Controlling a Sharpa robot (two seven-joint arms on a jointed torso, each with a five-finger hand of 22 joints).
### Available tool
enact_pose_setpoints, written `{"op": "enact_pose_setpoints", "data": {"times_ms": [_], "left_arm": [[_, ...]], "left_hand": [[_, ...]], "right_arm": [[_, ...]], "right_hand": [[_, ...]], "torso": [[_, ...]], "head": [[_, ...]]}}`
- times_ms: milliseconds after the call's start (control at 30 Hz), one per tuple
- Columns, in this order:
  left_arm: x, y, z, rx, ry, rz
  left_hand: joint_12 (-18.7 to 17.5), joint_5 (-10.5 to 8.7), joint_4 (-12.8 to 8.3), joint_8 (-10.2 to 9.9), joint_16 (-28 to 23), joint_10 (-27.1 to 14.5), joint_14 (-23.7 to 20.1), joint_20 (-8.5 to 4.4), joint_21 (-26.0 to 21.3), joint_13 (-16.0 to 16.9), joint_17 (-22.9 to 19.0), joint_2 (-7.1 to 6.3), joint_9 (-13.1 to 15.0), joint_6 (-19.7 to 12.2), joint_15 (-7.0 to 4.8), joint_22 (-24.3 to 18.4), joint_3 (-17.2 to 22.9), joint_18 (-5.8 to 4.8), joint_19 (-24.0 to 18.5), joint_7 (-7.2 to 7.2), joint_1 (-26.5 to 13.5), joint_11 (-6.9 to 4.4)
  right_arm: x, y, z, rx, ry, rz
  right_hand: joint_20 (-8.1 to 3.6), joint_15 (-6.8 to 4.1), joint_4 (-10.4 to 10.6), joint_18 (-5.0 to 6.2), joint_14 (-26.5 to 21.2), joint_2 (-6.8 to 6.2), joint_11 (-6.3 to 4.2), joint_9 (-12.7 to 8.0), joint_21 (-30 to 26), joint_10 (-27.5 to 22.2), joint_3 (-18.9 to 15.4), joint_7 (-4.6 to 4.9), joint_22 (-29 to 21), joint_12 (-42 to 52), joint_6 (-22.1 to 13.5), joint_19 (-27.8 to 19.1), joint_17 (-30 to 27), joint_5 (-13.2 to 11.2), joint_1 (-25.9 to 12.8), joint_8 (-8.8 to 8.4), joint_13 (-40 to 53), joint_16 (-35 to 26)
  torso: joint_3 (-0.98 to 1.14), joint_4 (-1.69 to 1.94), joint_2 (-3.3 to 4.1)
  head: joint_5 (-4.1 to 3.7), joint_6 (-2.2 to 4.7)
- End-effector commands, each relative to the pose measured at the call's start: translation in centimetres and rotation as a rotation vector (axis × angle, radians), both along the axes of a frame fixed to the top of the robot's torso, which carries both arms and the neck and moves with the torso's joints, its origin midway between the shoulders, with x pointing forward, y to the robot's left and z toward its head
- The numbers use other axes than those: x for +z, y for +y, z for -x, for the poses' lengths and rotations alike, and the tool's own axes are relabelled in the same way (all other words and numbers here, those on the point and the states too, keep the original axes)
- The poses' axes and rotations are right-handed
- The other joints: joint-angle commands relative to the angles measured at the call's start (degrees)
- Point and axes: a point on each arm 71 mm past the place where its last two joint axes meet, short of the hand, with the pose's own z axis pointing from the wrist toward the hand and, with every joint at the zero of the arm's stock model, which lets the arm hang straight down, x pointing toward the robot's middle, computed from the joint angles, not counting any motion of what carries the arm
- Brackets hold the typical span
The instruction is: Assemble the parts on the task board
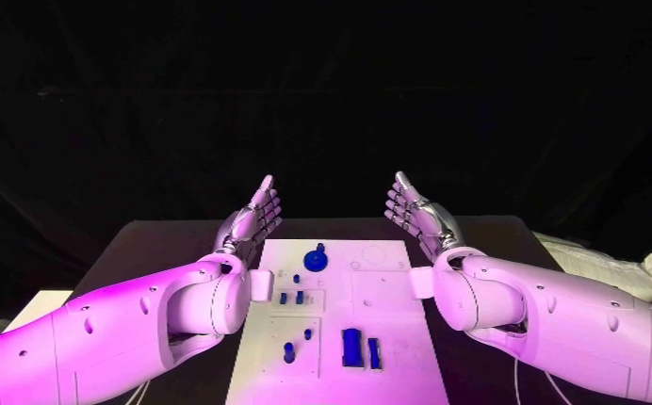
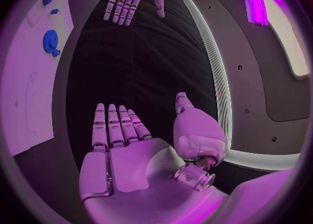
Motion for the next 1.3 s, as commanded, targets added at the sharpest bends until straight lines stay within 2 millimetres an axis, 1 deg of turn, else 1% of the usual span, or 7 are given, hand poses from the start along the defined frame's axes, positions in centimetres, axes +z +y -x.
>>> {"op": "enact_pose_setpoints", "data": {"times_ms": [33, 467, 933, 967, 1000, 1067, 1300], "left_arm": [[0.66, 0.12, 0.23, 0.072, -0.086, -0.087], [0.67, 0.09, 0.27, 0.074, -0.088, -0.088], [0.67, 0.09, 0.27, 0.074, -0.088, -0.088], [0.67, 0.09, 0.27, 0.074, -0.088, -0.088], [0.67, 0.09, 0.27, 0.074, -0.088, -0.088], [0.67, 0.09, 0.27, 0.074, -0.088, -0.088], [0.67, 0.09, 0.27, 0.074, -0.088, -0.088]], "left_hand": [[-0.6, -0.6, 0.0, -0.6, -3.6, -6.9, -6.4, -4.62, -0.3, -0.1, -0.4, 0.07, -0.2, -6.4, -0.4, -3.2, -4.0, -3.8, -5.5, -1.59, -9.1, -0.73], [-0.6, -0.6, 0.0, -0.6, -3.6, -12.9, -12.0, -4.62, -0.3, -0.1, -0.4, 0.07, -0.2, -12.1, -0.4, -9.9, -4.0, -3.8, -10.4, -1.59, -17.2, -0.73], [-0.6, -0.6, 0.0, -0.6, -3.6, -16.6, -15.4, -4.62, -0.3, -0.1, -0.4, 0.07, -0.2, -15.5, -0.4, -9.9, -4.0, -3.8, -13.1, -1.59, -22.1, -0.73], [-0.6, -0.6, 0.0, -0.6, -3.6, -17.1, -15.8, -4.62, -0.3, -0.1, -0.4, 0.07, -0.2, -15.9, -0.4, -9.9, -4.0, -3.8, -17.3, -1.59, -22.5, -0.73], [-0.6, -0.6, 0.0, -0.6, -3.6, -21.5, -20.0, -4.62, -0.3, -0.1, -0.4, 0.07, -0.2, -20.1, -0.4, -9.9, -4.0, -3.8, -17.3, -1.59, -23.6, -0.73], [-0.6, -0.6, 0.0, -0.6, -3.6, -21.5, -20.0, -4.62, -0.3, -0.1, -0.4, 0.07, -0.2, -20.1, -0.4, -9.9, -4.0, -3.8, -17.3, -1.59, -28.6, -0.73], [-0.6, -0.6, 0.0, -0.6, -3.6, -21.5, -20.0, -4.62, -0.3, -0.1, -0.4, 0.07, -0.2, -20.1, -0.4, -9.9, -4.0, -3.8, -17.3, -1.59, -28.6, -0.73]], "right_arm": [[0.32, -0.48, 0.17, -0.096, -0.041, 0.003], [0.32, -0.48, 0.18, -0.096, -0.041, 0.003], [0.32, -0.48, 0.18, -0.096, -0.041, 0.003], [0.32, -0.48, 0.18, -0.096, -0.041, 0.003], [0.32, -0.48, 0.18, -0.096, -0.041, 0.003], [0.32, -0.48, 0.18, -0.096, -0.041, 0.003], [0.32, -0.48, 0.18, -0.096, -0.041, 0.003]], "right_hand": [[-2.69, -0.18, -0.2, -3.93, -7.4, -0.02, -0.61, -0.6, -2.9, -7.2, -0.3, -1.57, -1.4, -0.4, -6.4, -6.9, -2.9, -1.2, -9.8, -0.41, -2.3, -0.4], [-2.69, -0.18, -0.2, -3.93, -13.7, -0.02, -0.61, -0.6, -2.9, -13.3, -0.3, -1.57, -1.4, -0.4, -11.8, -12.8, -2.9, -1.2, -18.2, -0.41, -2.3, -0.4], [-2.69, -0.18, -0.2, -3.93, -17.5, -0.02, -0.61, -0.6, -2.9, -17.0, -0.3, -1.57, -1.4, -0.4, -15.0, -16.3, -2.9, -1.2, -23.2, -0.41, -2.3, -0.4], [-2.69, -0.18, -0.2, -3.93, -17.9, -0.02, -0.61, -0.6, -2.9, -17.4, -0.3, -1.57, -1.4, -0.4, -19.4, -16.8, -2.9, -1.2, -23.9, -0.41, -2.3, -0.4], [-2.69, -0.18, -0.2, -3.93, -22.6, -0.02, -0.61, -0.6, -2.9, -21.9, -0.3, -1.57, -1.4, -0.4, -19.4, -21.1, -2.9, -1.2, -25.1, -0.41, -2.3, -0.4], [-2.69, -0.18, -0.2, -3.93, -22.6, -0.02, -0.61, -0.6, -2.9, -21.9, -0.3, -1.57, -1.4, -0.4, -19.4, -21.1, -2.9, -1.2, -30.1, -0.41, -2.3, -0.4], [-2.69, -0.18, -0.2, -3.93, -22.6, -0.02, -0.61, -0.6, -2.9, -21.9, -0.3, -1.57, -1.4, -0.4, -19.4, -21.1, -2.9, -1.2, -30.1, -0.41, -2.3, -0.4]], "torso": [[0.05, 0.1, -0.21], [0.05, 0.1, -0.21], [0.05, 0.1, -0.21], [0.05, 0.1, -0.21], [0.05, 0.1, -0.21], [0.05, 0.1, -0.21], [0.05, 0.1, -0.21]], "head": [[0.0, 0.03], [0.0, 0.03], [0.0, 0.03], [0.0, 0.03], [0.0, 0.03], [0.0, 0.03], [0.0, 0.03]]}}
